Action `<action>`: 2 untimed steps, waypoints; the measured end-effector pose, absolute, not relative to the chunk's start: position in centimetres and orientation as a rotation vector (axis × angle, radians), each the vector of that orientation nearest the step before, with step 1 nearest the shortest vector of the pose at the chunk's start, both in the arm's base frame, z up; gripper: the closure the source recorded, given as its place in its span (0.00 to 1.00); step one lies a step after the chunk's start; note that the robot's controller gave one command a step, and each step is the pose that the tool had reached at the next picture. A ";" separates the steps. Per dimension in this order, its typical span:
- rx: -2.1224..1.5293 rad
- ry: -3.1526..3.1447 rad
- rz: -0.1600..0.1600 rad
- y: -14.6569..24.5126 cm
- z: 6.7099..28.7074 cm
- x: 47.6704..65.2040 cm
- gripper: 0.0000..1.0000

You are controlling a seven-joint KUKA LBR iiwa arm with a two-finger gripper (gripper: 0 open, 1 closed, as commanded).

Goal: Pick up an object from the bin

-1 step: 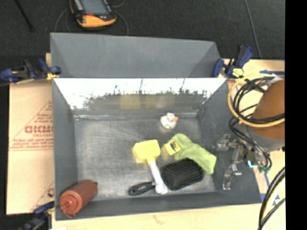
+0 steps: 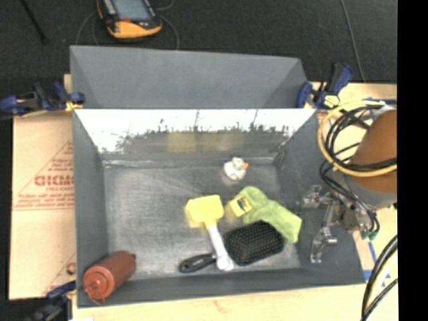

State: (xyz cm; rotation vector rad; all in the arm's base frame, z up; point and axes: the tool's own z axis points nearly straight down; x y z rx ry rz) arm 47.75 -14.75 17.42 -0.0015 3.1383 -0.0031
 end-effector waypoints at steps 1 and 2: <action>-0.247 3.125 -0.005 -11.8 10.9 47.5 0.00; -0.430 3.112 -0.001 -10.0 13.8 47.5 0.00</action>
Offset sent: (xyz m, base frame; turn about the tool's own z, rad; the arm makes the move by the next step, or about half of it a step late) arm -0.0016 0.0562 -0.0142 -0.3103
